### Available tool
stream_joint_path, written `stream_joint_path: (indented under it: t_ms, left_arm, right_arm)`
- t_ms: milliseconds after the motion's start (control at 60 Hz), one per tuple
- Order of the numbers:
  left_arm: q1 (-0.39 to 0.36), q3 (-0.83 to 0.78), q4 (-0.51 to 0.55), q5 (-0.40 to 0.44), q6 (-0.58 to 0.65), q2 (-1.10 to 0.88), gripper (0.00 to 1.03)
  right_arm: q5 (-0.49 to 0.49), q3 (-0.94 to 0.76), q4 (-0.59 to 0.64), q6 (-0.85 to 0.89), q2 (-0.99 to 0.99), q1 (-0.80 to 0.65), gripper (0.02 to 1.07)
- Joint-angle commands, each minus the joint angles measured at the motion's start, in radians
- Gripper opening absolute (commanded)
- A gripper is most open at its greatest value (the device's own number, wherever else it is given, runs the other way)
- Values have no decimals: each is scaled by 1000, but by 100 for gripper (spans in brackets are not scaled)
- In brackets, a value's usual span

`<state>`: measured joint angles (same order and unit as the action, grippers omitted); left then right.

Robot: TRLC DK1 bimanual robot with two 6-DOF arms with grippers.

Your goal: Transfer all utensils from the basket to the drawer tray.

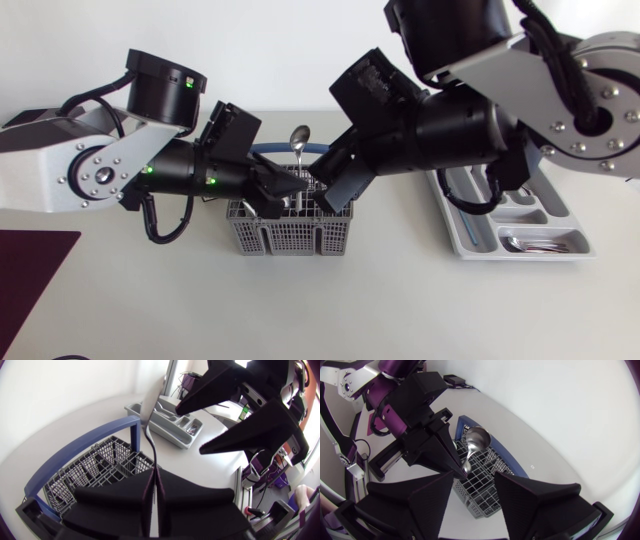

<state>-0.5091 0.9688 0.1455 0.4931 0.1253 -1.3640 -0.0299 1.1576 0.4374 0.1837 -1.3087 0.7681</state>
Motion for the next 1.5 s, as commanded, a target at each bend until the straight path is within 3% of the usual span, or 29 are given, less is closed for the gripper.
stream_joint_path:
  t_ms: [0, 117, 267, 483, 717, 967, 1067, 1150, 1267, 1483]
  left_arm:
    - [-5, 53, -30, 4, -79, -29, 4]
    - [-9, 70, -60, -2, -139, -43, 4]
    - [-9, 67, -96, -2, -176, -52, 4]
    - [-6, 61, -119, -2, -185, -61, 4]
    - [23, 59, -149, -2, -214, -61, 4]
    - [27, 50, -161, -1, -227, -58, 4]
    - [23, 45, -162, -2, -230, -52, 9]
    - [17, 42, -162, -1, -228, -46, 21]
    - [12, 33, -161, -1, -228, -23, 29]
    - [12, 18, -104, -1, -177, 25, 63]
  right_arm:
    - [-39, 39, -5, -53, -27, -27, 70]
    - [-68, 63, -26, -89, -64, -46, 61]
    - [-102, 96, -40, -115, -109, -64, 61]
    - [-108, 128, -66, -125, -162, -76, 42]
    - [-122, 145, -66, -132, -185, -75, 14]
    - [-123, 128, -74, -132, -159, -75, 8]
    - [-128, 120, -72, -132, -150, -75, 8]
    - [-131, 116, -72, -132, -146, -76, 8]
    - [-139, 113, -71, -132, -139, -78, 8]
    - [-171, 96, -65, -128, -124, -95, 8]
